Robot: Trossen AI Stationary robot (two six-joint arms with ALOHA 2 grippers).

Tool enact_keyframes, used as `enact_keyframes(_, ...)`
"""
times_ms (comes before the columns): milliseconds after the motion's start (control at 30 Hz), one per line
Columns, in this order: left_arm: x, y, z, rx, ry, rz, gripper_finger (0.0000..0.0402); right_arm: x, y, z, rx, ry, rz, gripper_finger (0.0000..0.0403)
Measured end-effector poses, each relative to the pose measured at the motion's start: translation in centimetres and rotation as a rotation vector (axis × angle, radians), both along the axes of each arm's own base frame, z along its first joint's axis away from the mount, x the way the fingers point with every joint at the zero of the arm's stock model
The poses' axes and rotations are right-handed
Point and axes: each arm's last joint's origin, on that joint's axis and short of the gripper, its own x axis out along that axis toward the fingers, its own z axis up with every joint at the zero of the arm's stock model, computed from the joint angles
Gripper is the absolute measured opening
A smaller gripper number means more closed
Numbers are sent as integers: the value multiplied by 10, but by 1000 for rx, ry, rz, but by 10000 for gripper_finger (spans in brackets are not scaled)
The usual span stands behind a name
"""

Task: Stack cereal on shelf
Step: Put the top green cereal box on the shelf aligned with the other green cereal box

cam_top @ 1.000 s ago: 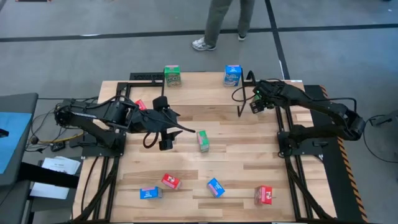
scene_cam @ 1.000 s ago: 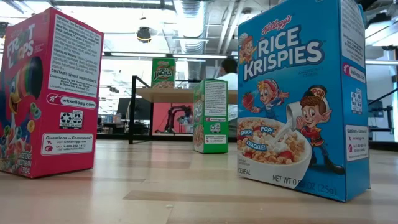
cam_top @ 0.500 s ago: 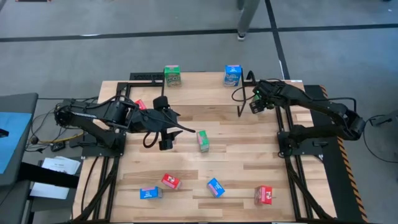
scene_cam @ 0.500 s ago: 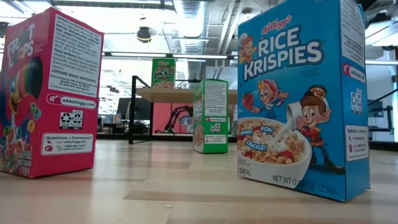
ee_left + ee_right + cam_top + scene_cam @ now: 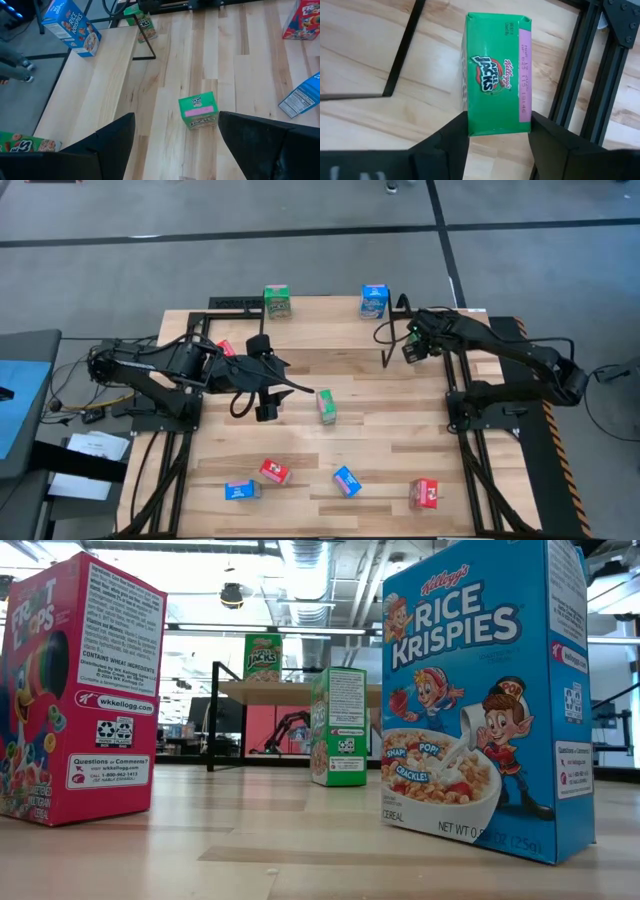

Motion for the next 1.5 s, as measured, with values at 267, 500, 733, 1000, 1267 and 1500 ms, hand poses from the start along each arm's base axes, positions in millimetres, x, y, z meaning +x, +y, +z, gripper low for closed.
enact_keyframes(267, 0, 0, 0, 0, 0, 0, 277, -5, 16, 9, 0, -26, 20, 202)
enact_keyframes(500, 0, 0, 0, 1, 0, 1, 277, -11, 37, 18, 9, -69, 53, 202)
enact_keyframes(733, 0, 1, 0, 27, -2, 22, 277, -10, 57, 33, 36, -148, 117, 202)
enact_keyframes(1000, -1, 1, 0, 64, 21, -4, 277, -7, 74, 62, 45, -183, 191, 202)
enact_keyframes(1267, -1, 1, 0, 54, 17, 4, 277, -10, 86, 77, 68, -188, 211, 202)
enact_keyframes(1500, -1, 1, 0, 43, 13, 11, 277, -11, 97, 76, 122, -177, 251, 202)
